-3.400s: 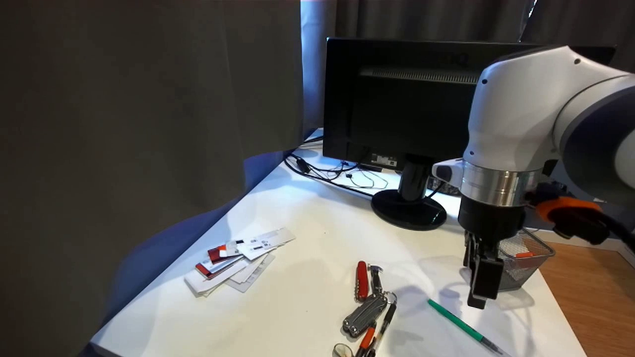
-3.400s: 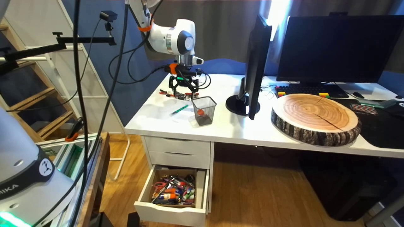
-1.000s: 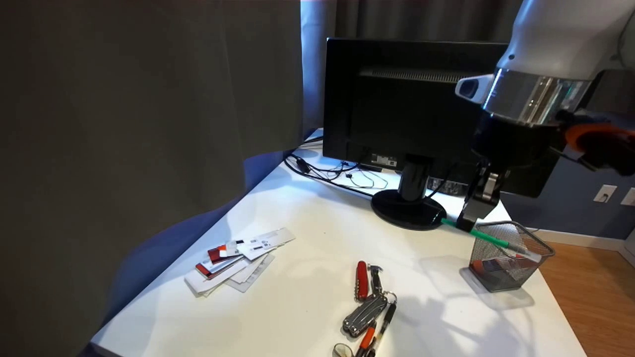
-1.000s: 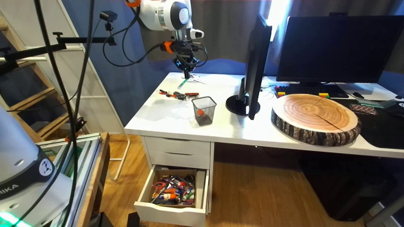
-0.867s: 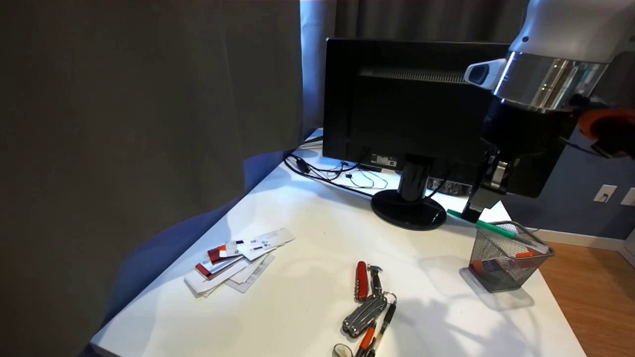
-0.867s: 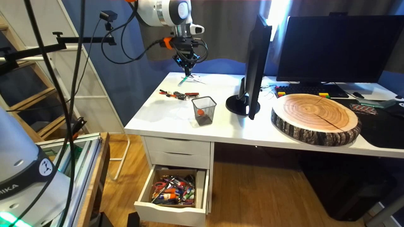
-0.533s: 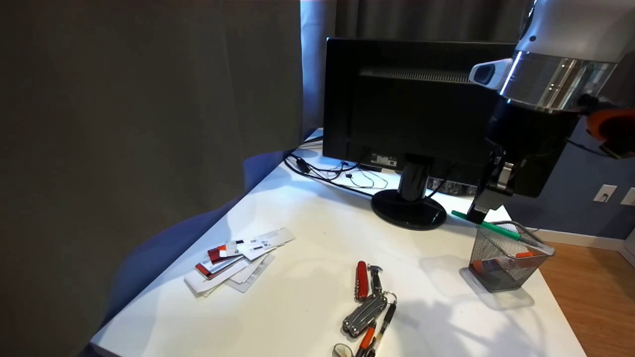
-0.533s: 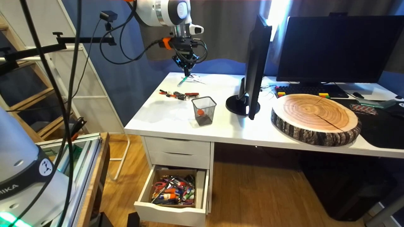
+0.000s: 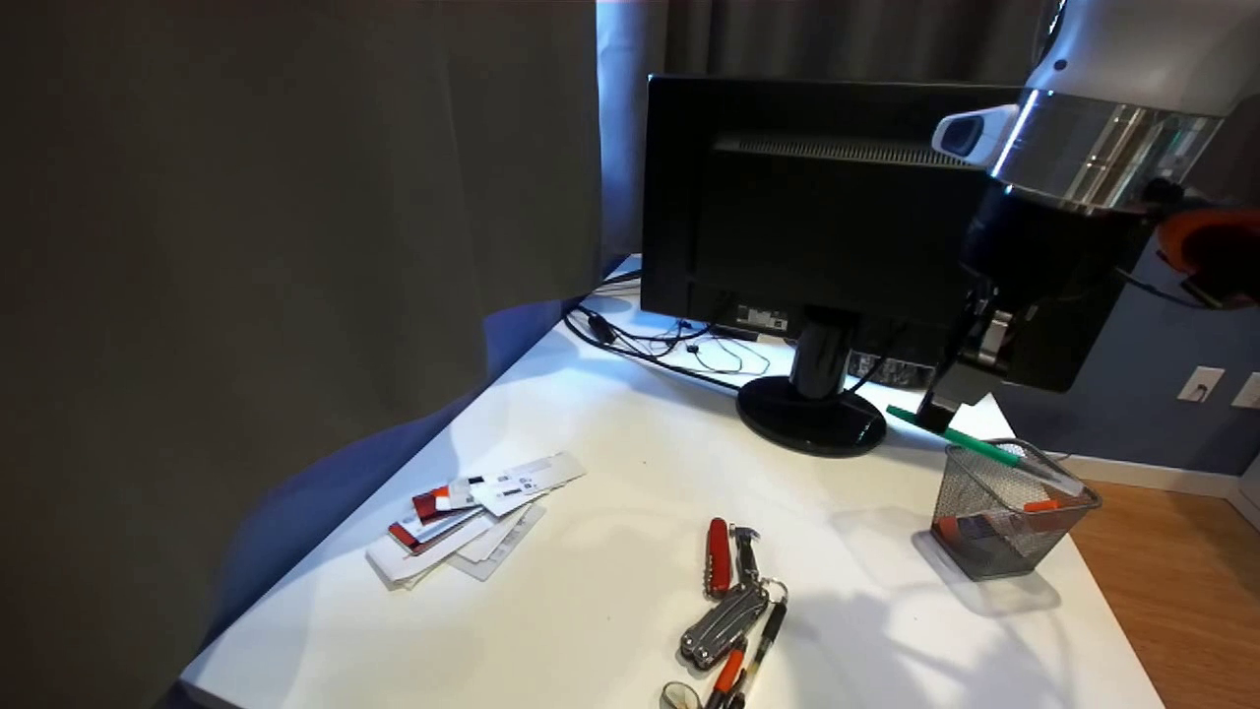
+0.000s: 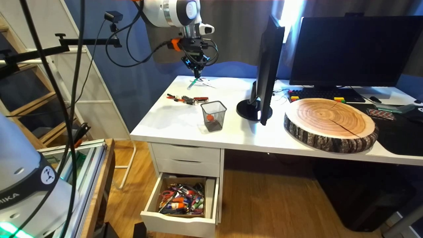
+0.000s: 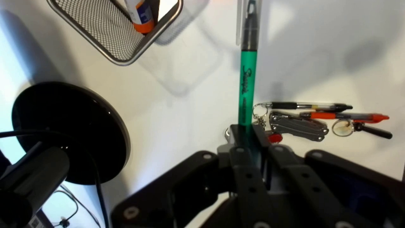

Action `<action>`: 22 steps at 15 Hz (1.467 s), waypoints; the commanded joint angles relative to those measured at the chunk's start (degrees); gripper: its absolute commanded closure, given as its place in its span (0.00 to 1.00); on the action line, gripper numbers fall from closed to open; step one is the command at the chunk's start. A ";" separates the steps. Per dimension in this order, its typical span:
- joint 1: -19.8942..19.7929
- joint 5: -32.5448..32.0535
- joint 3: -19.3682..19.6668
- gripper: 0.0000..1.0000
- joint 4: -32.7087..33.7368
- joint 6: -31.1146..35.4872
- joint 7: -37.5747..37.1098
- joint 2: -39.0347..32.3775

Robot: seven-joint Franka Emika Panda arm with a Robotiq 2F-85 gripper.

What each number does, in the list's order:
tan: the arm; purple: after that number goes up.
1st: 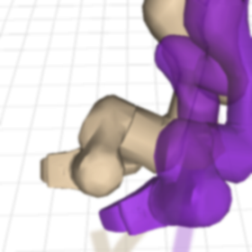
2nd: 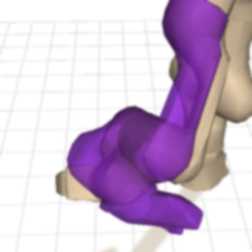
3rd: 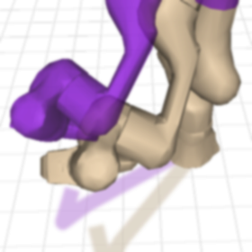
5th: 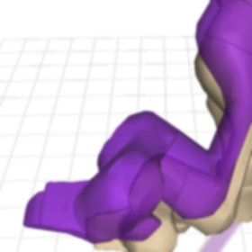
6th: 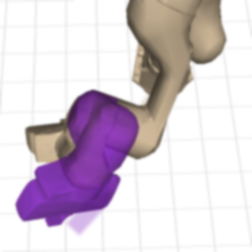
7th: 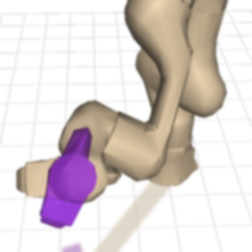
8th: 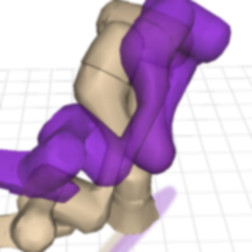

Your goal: Turn the stationary holder upright, put the paper glue and green marker in the stationary holder

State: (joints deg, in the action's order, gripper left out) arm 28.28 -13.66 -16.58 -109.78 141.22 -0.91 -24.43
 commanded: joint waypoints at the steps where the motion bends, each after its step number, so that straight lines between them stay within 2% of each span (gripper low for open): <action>1: -2.73 2.51 -1.90 0.95 -2.72 4.94 3.32 3.03; 12: -9.14 9.25 -5.90 0.96 -8.58 15.25 13.51 6.53; 16: -11.92 11.07 -7.67 0.96 -12.43 21.58 18.27 6.75; 22: -18.88 12.19 -12.70 0.96 -18.73 30.83 25.14 7.73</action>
State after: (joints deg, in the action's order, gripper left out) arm 13.45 -4.26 -25.81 -124.11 168.34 20.07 -18.94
